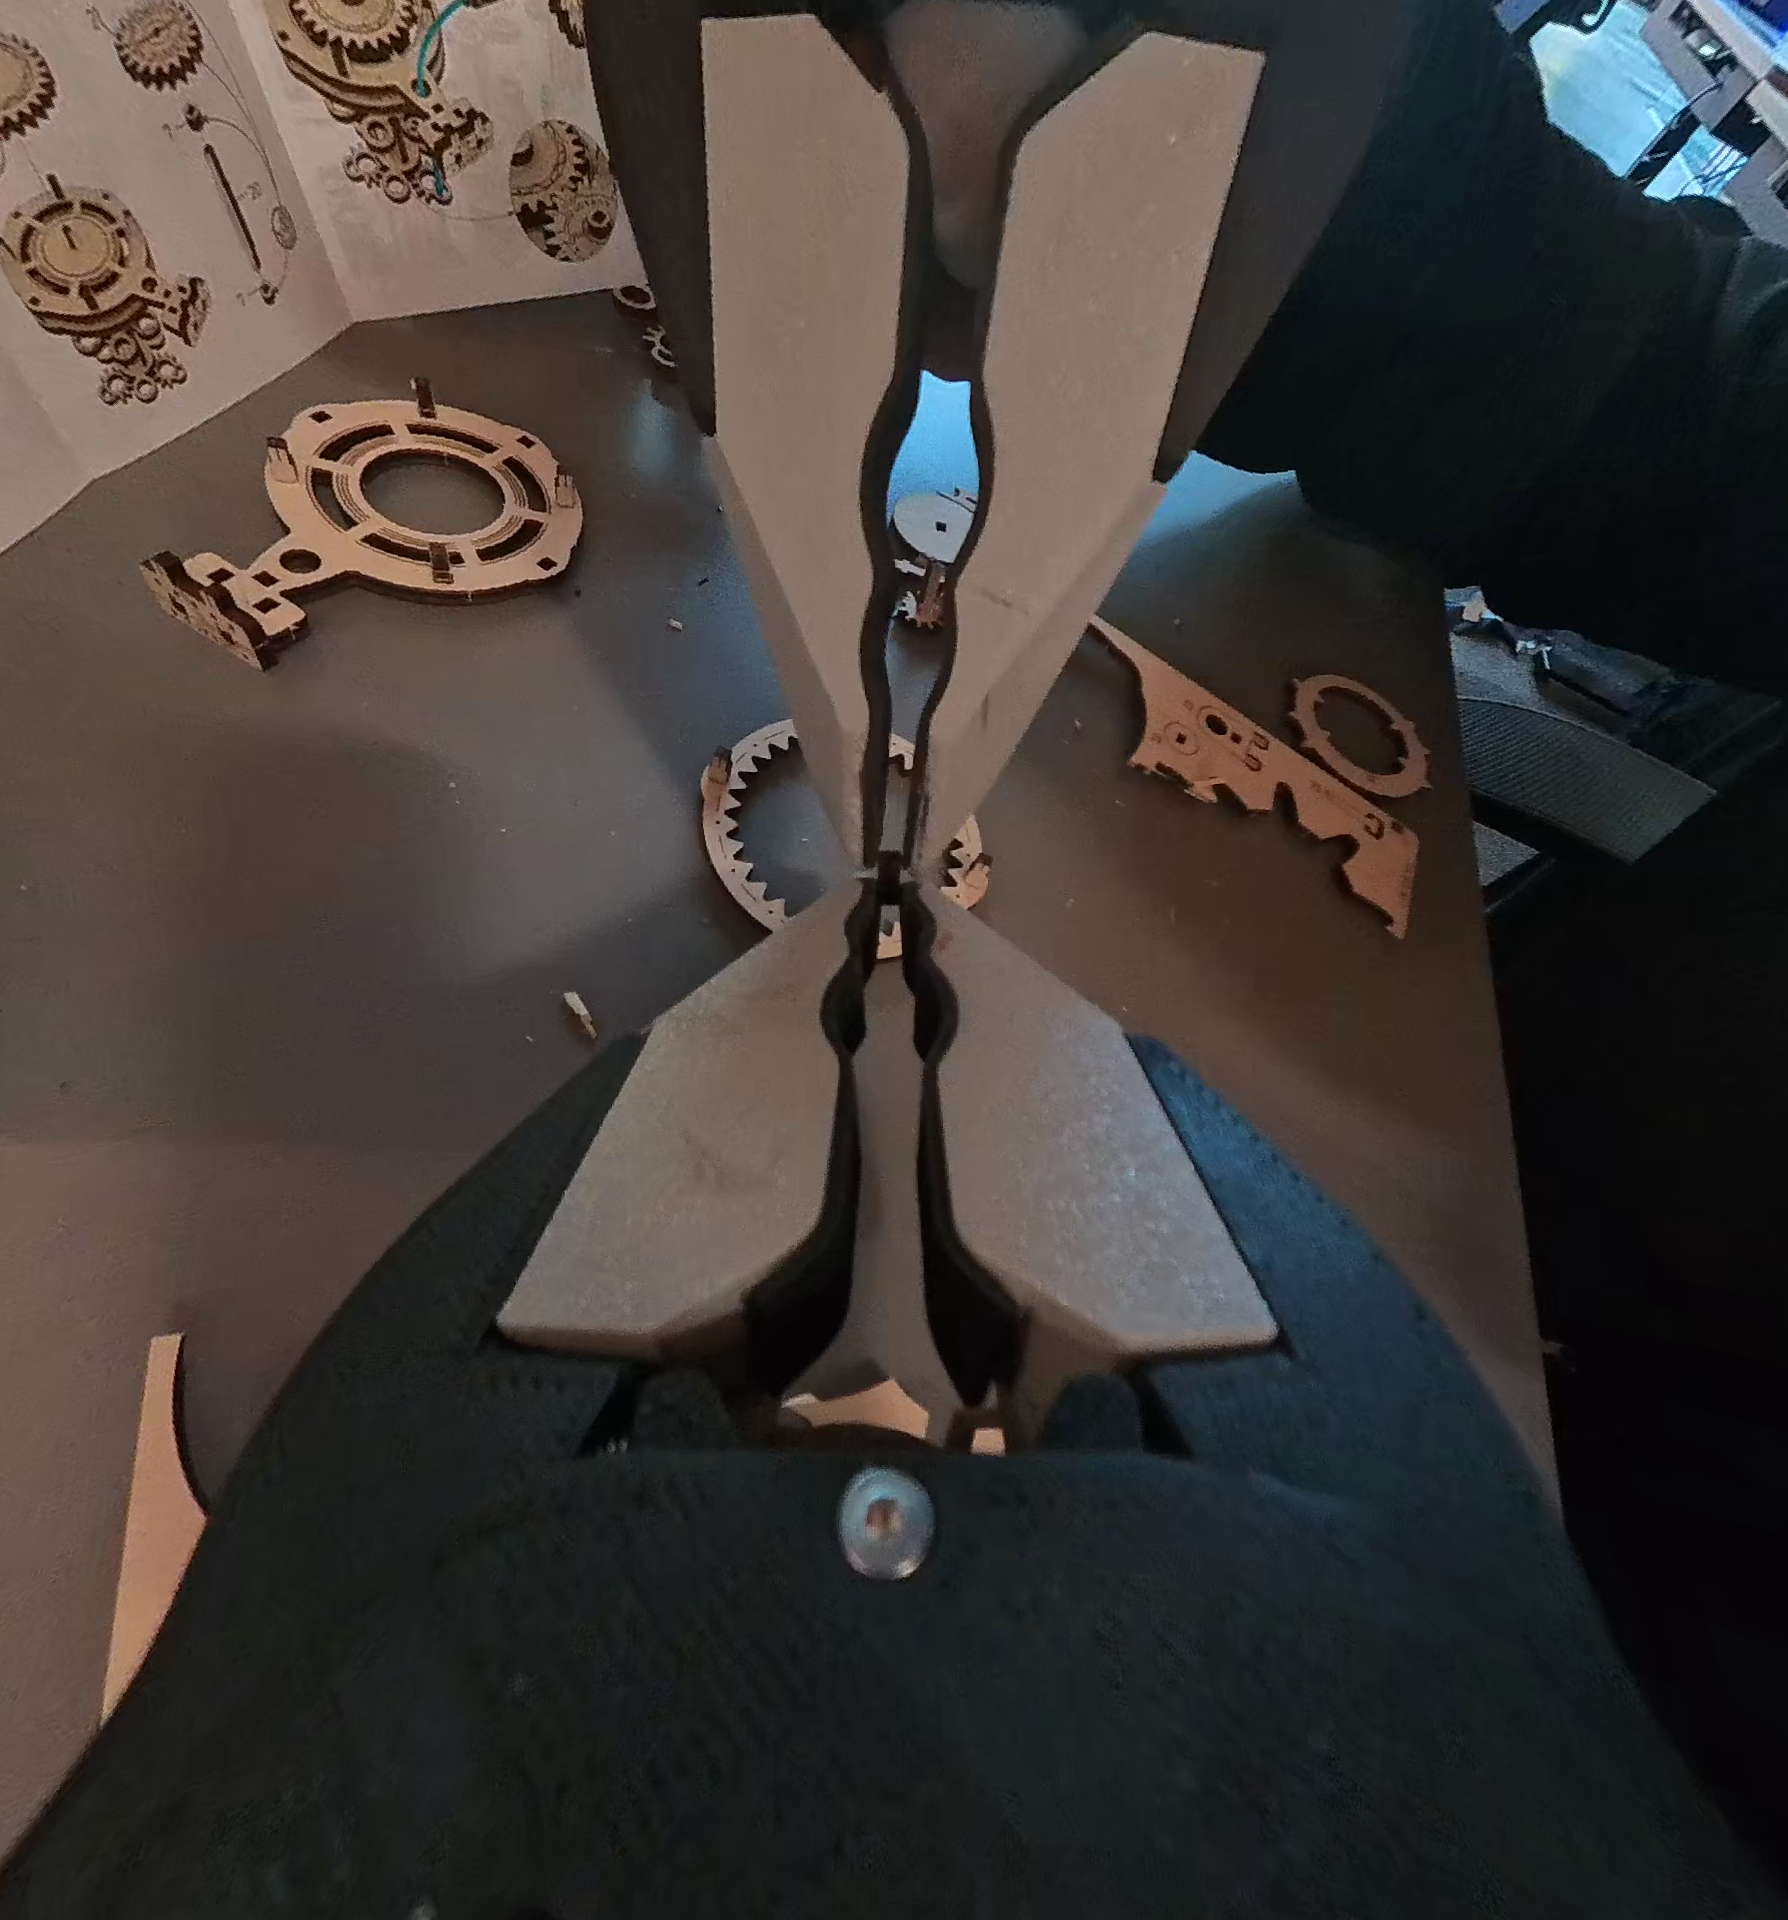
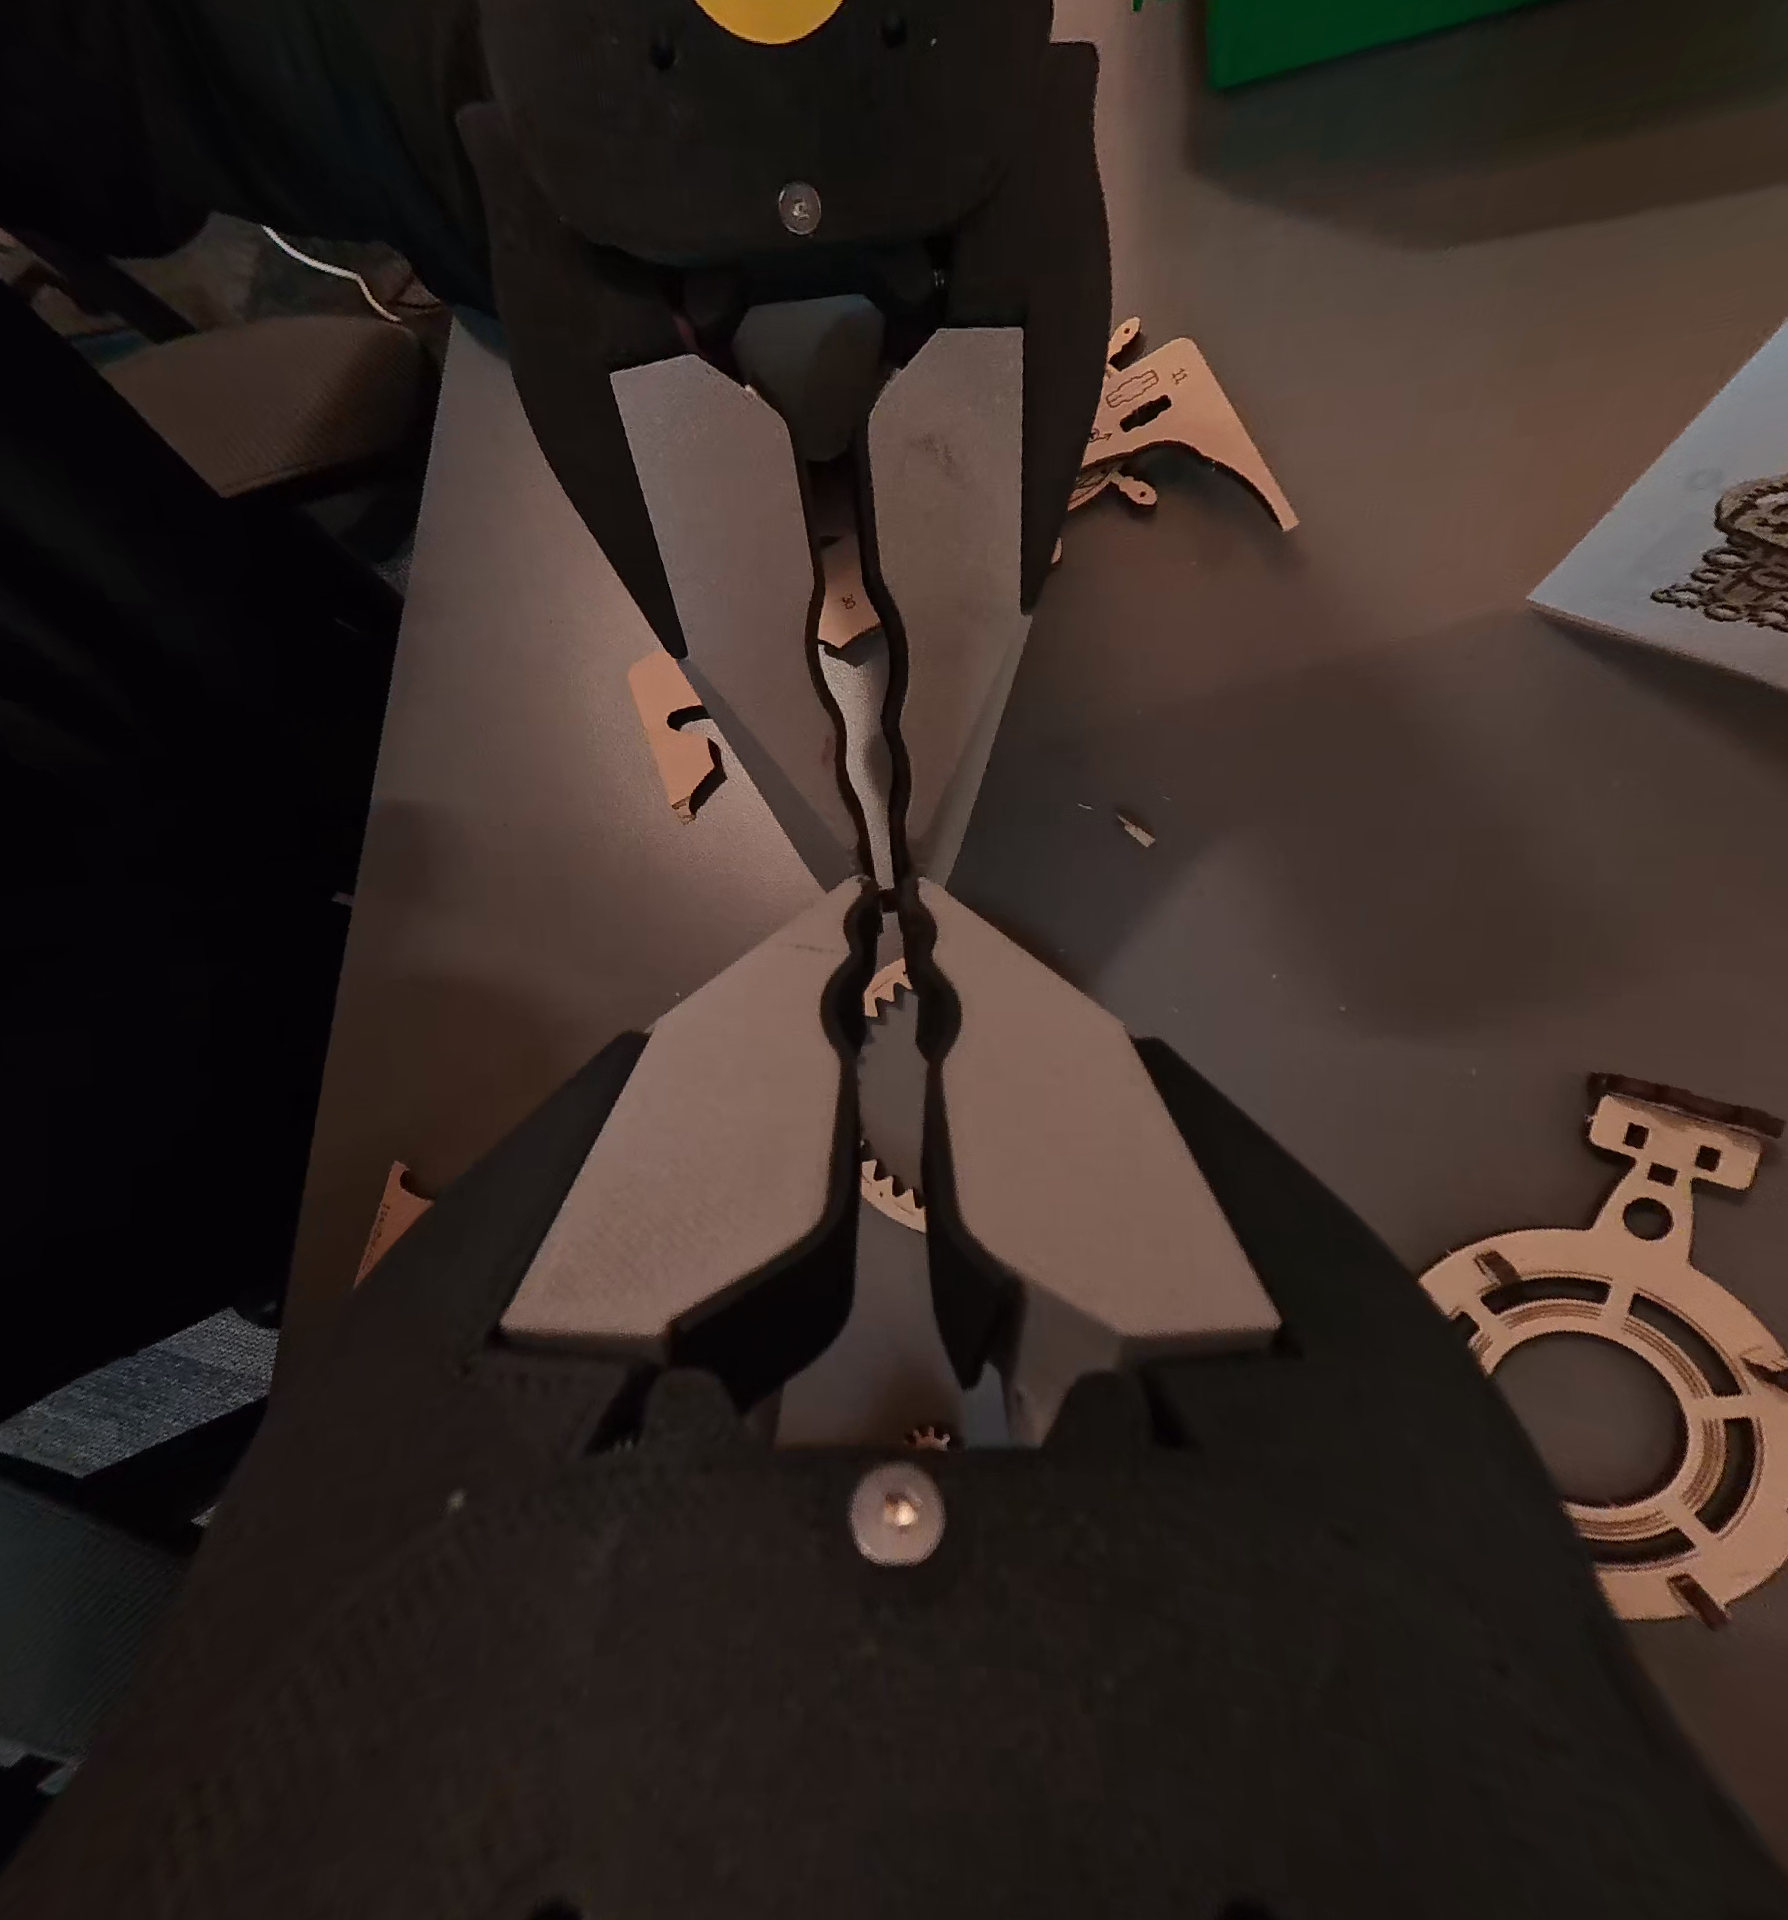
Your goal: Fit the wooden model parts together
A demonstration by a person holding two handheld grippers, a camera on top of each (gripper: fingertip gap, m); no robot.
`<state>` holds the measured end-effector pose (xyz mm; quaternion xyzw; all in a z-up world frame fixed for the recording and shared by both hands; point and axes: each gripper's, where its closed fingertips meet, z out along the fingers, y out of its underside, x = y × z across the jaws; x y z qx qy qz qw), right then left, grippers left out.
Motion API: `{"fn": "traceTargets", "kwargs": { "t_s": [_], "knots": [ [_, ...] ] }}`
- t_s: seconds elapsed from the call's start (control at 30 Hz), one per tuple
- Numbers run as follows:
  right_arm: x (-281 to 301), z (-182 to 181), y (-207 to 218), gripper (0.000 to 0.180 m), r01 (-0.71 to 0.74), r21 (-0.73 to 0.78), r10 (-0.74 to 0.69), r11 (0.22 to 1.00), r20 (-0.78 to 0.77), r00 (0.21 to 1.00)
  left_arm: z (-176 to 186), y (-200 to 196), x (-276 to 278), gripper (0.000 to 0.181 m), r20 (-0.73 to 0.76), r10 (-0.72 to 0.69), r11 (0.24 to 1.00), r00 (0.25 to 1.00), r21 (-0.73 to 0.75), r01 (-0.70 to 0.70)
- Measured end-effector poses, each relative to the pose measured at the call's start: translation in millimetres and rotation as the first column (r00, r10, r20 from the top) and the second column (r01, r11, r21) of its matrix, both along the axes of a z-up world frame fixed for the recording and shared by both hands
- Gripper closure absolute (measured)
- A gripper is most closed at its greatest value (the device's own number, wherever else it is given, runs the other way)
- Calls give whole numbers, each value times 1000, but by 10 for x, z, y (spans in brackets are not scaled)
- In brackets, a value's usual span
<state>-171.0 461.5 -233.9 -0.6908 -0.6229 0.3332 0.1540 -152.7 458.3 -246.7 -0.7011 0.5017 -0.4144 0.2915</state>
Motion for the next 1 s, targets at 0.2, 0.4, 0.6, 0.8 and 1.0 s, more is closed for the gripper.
{"fn": "traceTargets", "kwargs": {
  "t_s": [0.2, 0.4, 0.6, 0.8, 1.0],
  "knots": [
    [0, -1, 0, 179, 2, -4, -2, 1000, -1, 1000, 1, 1, -1, 180, 1, 2, 1000, 1000, 2, -2],
    [2, -15, -7, 179, -10, 3, 10, 1000, 4, 1000, 3, -2, -1, 180, 2, 0, 1000, 1000, 2, 0],
    [-1, -14, -4, 179, -12, 18, 12, 1000, 5, 1000, 0, -4, -4, 180, 1, -1, 1000, 1000, -6, 1],
    [-6, -11, -4, 180, -7, 7, 7, 1000, 0, 1000, 4, -4, -7, 180, 4, 0, 1000, 1000, -10, 0],
    [31, -52, 45, 180, 3, 44, -4, 999, 28, 1000, -52, 49, -60, 178, -36, 24, 999, 999, -23, -25]
  ]
}}
